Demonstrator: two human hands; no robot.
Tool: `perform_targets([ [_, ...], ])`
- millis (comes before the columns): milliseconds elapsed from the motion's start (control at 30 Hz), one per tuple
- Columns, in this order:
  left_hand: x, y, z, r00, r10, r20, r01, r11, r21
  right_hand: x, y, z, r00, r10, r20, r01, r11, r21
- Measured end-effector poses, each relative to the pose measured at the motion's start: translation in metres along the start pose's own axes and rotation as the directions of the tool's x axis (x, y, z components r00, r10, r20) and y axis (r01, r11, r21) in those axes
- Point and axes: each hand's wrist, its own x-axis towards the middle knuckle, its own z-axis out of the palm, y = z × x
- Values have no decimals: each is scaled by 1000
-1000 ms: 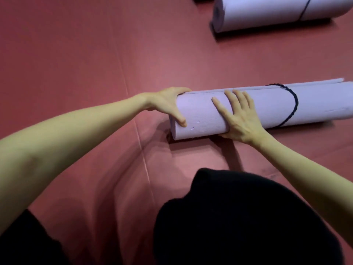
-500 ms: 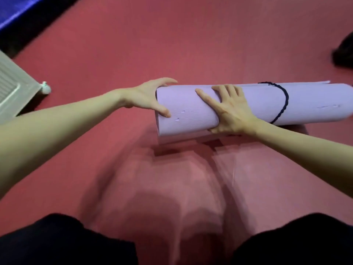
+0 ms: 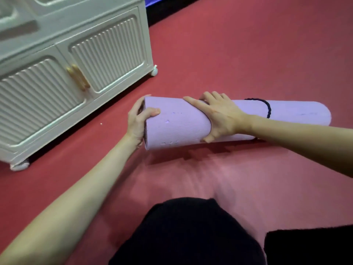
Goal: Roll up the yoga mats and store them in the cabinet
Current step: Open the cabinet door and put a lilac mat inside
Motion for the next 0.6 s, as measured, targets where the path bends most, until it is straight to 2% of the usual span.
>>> perform_targets([
  [167, 9, 14, -55, 993, -40, -108, 27, 992, -124, 65, -27, -30, 989, -143, 30, 143, 990, -6],
  [333, 15, -10, -117, 953, -246, -179, 219, 963, -157, 121, -70, -18, 961, -227, 158, 223, 974, 44],
  [467, 32, 10, -148, 922, -261, -287, 229, 963, -142, 155, -91, -14, 962, -252, 100, 237, 961, 144],
  [600, 55, 53, -163, 904, -285, -320, 268, 959, -97, 189, -92, -28, 968, -247, 45, 225, 934, 279],
])
